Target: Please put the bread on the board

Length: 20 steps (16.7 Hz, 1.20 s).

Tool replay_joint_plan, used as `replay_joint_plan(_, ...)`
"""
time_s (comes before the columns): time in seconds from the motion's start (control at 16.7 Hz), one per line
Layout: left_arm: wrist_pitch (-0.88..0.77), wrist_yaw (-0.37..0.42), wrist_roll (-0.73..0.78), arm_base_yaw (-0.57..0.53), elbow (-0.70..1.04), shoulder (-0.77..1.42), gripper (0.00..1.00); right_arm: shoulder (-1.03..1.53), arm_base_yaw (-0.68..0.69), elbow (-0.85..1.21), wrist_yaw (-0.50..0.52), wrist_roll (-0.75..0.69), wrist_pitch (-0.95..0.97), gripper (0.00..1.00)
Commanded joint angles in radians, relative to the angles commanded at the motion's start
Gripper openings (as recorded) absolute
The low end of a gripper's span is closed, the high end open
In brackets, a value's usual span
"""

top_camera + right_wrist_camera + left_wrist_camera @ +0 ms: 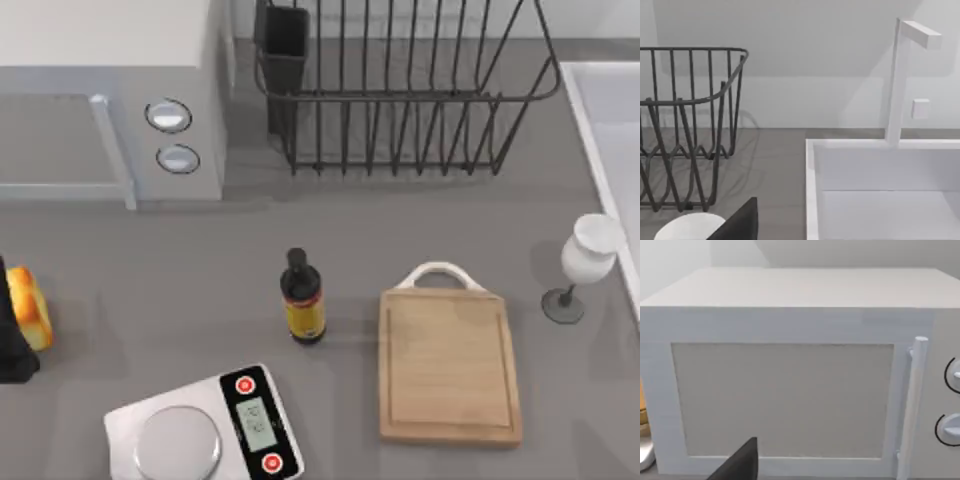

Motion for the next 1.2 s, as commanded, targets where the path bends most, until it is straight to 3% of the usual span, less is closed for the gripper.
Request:
replay_joint_plan(0.24, -0.024, -0.001, 0.031, 0.002, 0.031, 0.032, 1.0, 0.0, 0.0, 0.0, 0.0, 0.0, 0.0, 1.0)
replay_joint_plan(0.48, -0.156, -0.002, 0.195, 0.01, 0.195, 0.223, 1.0, 0.0, 0.0, 0.0, 0.0, 0.0, 0.0, 1.0)
replay_joint_plan(1.2, -0.81, 0.0, 0.964, 0.041, 0.918, 1.387, 1.0, 0.0, 0.0, 0.0, 0.0, 0.0, 0.0, 1.0)
